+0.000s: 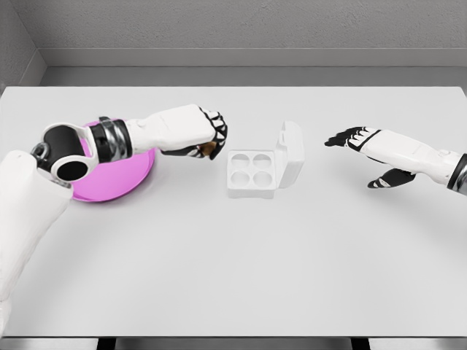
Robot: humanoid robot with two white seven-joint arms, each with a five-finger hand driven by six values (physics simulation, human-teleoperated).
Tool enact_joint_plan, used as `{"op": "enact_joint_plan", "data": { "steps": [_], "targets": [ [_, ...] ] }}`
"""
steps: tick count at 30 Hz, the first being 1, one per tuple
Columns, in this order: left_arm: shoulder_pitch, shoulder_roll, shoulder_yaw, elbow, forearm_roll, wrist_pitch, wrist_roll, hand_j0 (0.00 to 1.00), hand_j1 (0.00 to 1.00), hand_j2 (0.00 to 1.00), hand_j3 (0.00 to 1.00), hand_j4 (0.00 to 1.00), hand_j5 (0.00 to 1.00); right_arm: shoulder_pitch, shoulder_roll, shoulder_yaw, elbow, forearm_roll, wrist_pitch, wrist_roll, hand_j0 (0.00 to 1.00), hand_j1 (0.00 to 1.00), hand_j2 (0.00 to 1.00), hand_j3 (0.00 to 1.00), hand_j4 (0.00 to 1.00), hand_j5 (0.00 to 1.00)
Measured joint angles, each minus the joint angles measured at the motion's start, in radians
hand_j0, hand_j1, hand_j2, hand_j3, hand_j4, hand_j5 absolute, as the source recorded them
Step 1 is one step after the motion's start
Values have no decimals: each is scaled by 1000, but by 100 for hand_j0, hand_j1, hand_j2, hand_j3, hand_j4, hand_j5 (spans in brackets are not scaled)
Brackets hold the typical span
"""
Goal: Pack egg into the box and close the box lid
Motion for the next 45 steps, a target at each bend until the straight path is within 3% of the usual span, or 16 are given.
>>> {"op": "enact_joint_plan", "data": {
  "steps": [19, 35, 45],
  "targets": [
    [29, -103, -4, 12, 38, 1, 1, 27, 27, 27, 27, 27, 27, 0, 0, 0, 0, 0, 0, 0, 100, 100, 100, 100, 100, 100],
    [17, -202, 11, 211, 37, 1, 1, 27, 27, 27, 27, 27, 27, 2, 2, 1, -1, 0, -1, -1, 100, 100, 100, 100, 100, 100],
    [12, -232, 17, 274, 37, 1, 1, 28, 28, 28, 28, 28, 28, 2, 2, 1, -2, 0, -2, -1, 100, 100, 100, 100, 100, 100]
  ]
}}
